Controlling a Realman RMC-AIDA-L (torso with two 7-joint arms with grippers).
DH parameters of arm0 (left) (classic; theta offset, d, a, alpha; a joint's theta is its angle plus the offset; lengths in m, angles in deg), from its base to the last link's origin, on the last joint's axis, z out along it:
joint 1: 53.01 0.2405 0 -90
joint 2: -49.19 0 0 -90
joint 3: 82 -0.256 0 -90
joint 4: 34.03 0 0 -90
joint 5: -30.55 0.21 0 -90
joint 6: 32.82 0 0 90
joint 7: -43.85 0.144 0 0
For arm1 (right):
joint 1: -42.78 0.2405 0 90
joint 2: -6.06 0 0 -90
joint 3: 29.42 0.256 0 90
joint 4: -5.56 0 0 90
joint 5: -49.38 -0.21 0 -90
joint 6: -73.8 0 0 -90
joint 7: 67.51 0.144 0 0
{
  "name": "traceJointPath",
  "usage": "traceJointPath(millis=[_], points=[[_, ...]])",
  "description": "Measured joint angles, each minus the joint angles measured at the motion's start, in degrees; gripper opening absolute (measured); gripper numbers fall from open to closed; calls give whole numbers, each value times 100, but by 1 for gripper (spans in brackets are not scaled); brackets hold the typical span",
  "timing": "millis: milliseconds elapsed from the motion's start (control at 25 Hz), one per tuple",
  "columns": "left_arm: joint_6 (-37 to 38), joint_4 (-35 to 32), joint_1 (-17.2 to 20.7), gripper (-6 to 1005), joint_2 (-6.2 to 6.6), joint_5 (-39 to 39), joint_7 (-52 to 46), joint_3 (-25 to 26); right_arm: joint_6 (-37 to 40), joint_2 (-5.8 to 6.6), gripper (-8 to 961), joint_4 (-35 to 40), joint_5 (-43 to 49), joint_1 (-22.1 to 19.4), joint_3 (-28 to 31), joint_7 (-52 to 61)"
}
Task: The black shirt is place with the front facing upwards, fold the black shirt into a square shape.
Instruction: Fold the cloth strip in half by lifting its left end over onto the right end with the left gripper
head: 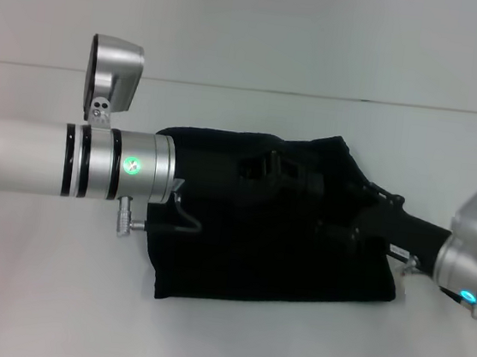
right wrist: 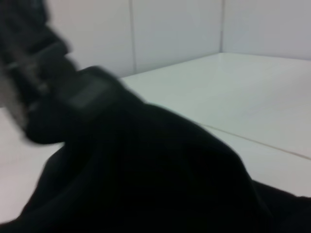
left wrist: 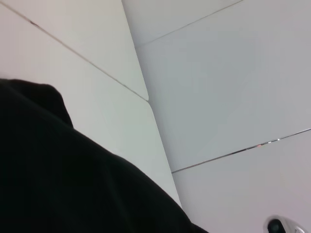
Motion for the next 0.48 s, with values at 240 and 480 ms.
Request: traceJointPath(millis=[240, 480], points=[[54, -2, 26, 15, 19, -120, 58, -6, -371, -13, 929, -361, -151, 427, -1, 3], [130, -20, -6, 15, 25, -146, 107, -19, -491, -44, 929, -628, -381, 836, -3, 51]])
